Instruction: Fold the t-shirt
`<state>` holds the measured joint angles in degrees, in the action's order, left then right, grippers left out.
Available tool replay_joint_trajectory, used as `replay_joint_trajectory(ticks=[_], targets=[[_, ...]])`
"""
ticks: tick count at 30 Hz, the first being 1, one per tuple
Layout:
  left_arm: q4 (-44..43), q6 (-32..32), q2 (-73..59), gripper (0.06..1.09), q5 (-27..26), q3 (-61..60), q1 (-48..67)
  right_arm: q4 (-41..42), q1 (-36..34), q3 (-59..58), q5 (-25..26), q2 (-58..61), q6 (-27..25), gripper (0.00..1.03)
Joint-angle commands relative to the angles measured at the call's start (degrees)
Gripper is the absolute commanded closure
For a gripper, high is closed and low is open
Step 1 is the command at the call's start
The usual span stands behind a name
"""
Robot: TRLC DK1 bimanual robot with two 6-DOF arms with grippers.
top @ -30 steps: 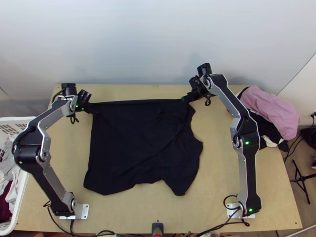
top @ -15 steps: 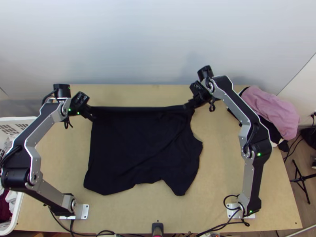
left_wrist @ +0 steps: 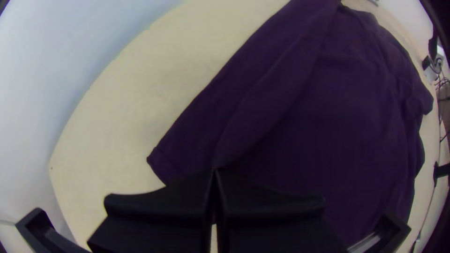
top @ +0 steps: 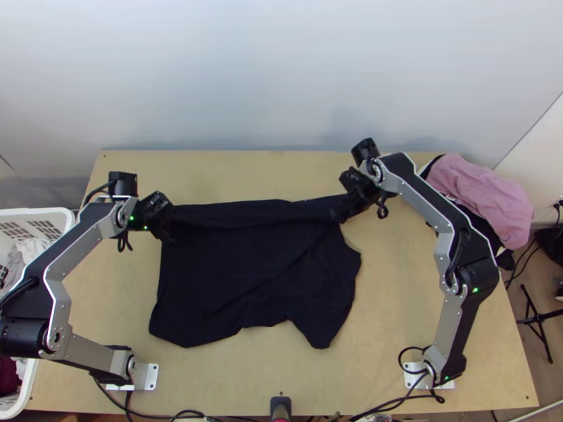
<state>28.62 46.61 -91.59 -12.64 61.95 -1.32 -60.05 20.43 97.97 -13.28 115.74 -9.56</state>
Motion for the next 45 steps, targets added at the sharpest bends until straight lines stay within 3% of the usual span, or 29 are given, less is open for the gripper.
replay_joint_trajectory(ticks=[1, 5, 7, 13, 14, 16, 23, 29, 32, 39, 45], targets=[[-0.3, 2.1, -1.6, 1.05, 0.4, -2.5, -0.4, 0.1, 0.1, -2.9, 0.0, 0.0, -0.2, 1.00], [-0.5, 2.1, -2.5, 1.05, 0.5, -2.7, -0.6, 0.8, 0.1, -2.8, 0.0, 0.8, -0.1, 0.98], [-0.8, 2.1, -2.6, 1.03, 0.6, -2.7, -0.7, 0.9, 0.0, -2.7, 0.0, 1.6, 0.2, 0.84], [-0.4, 2.0, -2.9, 1.01, 0.6, -2.7, -1.3, 1.2, -0.6, -2.9, 0.0, 2.5, 0.4, 0.84], [-0.3, 1.9, -2.9, 0.82, 1.1, -2.8, -1.3, 1.2, -0.6, -3.0, 0.0, 2.5, 0.3, 0.84], [-0.4, 1.8, -2.4, 0.08, 1.4, -3.2, -1.3, 0.9, -0.6, -3.3, 0.0, 2.4, 0.3, 0.67], [0.5, -1.2, 2.1, 0.10, 0.9, -0.2, -3.0, -0.7, -2.3, -3.3, 0.1, -3.0, 0.1, 0.04], [1.3, -1.5, 4.9, 0.10, -0.6, 3.9, -8.1, -2.8, -5.1, -5.0, 0.3, -7.8, -2.8, 0.03], [7.7, 3.1, 8.6, 0.11, -3.1, 3.3, -7.6, -4.2, -4.8, -7.4, 0.3, -11.5, -3.0, 0.03], [23.0, 18.9, 26.2, 0.13, -1.0, -6.6, 5.2, -8.5, 1.6, -18.0, 0.9, -24.4, -7.2, 0.07], [34.0, 23.6, 34.6, 0.13, 2.3, -7.5, 16.4, -9.7, 5.8, -26.4, 1.4, -31.3, -10.8, 0.07]])
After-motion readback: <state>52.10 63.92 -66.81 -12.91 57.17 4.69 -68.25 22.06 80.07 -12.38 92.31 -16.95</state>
